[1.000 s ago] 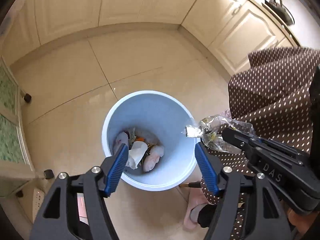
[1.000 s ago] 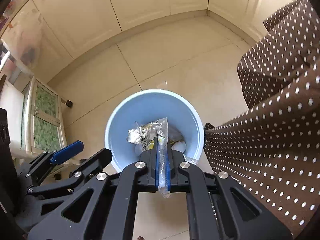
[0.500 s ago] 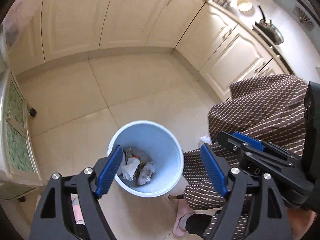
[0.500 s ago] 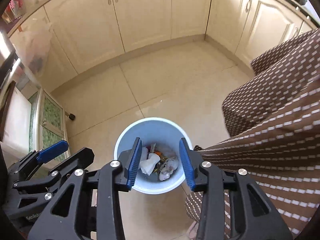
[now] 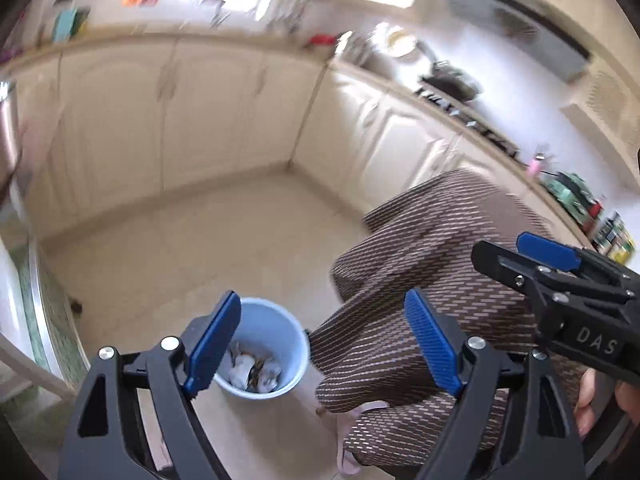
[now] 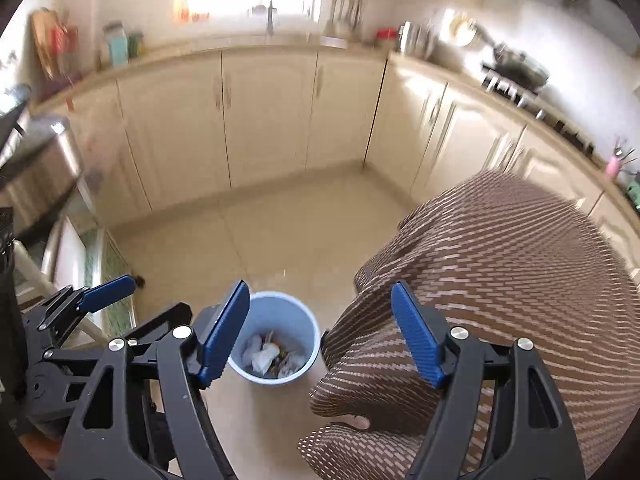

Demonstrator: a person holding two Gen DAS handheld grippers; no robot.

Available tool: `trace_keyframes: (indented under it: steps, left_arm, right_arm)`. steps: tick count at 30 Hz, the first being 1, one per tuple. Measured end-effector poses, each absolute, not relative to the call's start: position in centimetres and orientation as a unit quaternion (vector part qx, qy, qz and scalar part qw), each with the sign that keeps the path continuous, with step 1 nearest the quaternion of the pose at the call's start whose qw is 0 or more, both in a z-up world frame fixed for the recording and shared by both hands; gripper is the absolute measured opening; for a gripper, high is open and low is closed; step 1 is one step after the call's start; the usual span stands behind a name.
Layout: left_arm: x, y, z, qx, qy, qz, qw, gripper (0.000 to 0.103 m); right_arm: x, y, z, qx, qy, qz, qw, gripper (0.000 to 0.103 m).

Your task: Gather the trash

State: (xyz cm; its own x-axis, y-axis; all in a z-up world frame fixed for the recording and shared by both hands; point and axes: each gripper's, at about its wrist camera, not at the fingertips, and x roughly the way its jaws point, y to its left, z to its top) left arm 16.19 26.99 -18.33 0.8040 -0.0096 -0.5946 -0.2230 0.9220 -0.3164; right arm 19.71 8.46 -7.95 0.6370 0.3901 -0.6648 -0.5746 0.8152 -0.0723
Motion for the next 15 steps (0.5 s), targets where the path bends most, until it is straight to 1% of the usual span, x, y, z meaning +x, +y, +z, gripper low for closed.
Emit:
trace_keyframes:
  steps: [1, 5, 6, 9, 11, 15]
  left_arm:
    - [15.4, 25.8, -16.9, -0.177, 0.298, 0.05, 0.937, 0.083]
    - [12.6, 21.7, -12.4, -0.148, 0.264, 0.033, 0.953, 0.084]
    - [12.3, 20.9, -11.7, -0.144, 0.259, 0.029, 0.955, 0.085]
    - [10.3, 17.7, -9.0, -0.12, 0.237, 0.017, 0.964, 0.087]
    - [8.8, 16.2, -7.5, -0.103, 0.222, 0.012, 0.969, 0.088]
    - [5.8, 13.3, -4.8, -0.093, 0.193, 0.005, 0.977, 0.092]
  right_arm:
    - [18.7, 7.2, -6.7, -0.133, 0.317, 0.27, 0.899, 0.073]
    - [15.3, 2.3, -2.9, -0.113, 0.273, 0.254, 0.921, 0.081]
    - [14.2, 0.9, -1.8, -0.11, 0.26, 0.246, 0.927, 0.082]
    - [11.8, -2.0, 0.1, -0.096, 0.234, 0.228, 0.94, 0.083]
    - [10.4, -4.0, 1.0, -0.087, 0.219, 0.217, 0.947, 0.088]
    - [7.3, -7.7, 2.5, -0.07, 0.19, 0.193, 0.96, 0.093]
